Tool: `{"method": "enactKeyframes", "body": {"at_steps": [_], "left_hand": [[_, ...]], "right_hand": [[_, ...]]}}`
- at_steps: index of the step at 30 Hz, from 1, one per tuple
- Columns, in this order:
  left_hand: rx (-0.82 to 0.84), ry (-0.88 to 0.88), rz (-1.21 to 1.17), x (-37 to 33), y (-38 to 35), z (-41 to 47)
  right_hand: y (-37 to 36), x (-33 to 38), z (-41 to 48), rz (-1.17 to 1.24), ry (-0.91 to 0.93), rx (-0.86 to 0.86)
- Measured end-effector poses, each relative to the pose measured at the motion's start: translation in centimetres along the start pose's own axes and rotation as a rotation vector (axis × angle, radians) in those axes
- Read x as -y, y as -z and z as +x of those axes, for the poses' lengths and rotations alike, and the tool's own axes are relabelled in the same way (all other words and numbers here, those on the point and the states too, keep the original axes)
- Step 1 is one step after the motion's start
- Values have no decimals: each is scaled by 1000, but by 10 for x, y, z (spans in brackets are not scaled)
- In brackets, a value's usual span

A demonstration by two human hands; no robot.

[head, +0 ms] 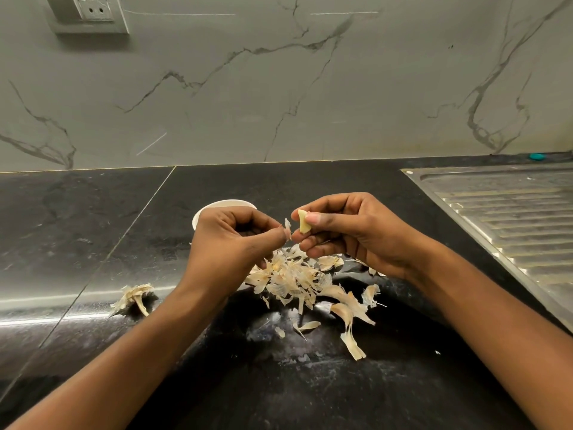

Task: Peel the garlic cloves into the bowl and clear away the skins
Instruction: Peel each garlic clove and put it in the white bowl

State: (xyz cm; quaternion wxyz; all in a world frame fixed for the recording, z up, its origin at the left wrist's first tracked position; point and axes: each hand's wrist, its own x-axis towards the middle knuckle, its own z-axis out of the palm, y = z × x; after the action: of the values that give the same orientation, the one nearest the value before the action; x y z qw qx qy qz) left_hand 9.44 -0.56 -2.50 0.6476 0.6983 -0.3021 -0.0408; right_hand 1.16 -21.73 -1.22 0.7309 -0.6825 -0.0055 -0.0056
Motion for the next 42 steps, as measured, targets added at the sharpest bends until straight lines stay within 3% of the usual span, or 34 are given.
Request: {"method": "enactKeyframes", "body": {"at_steps": [42], "left_hand": [[58,-33,-59,9,-2,2]], "right_hand": [[1,-6,0,-157,50,8]]}}
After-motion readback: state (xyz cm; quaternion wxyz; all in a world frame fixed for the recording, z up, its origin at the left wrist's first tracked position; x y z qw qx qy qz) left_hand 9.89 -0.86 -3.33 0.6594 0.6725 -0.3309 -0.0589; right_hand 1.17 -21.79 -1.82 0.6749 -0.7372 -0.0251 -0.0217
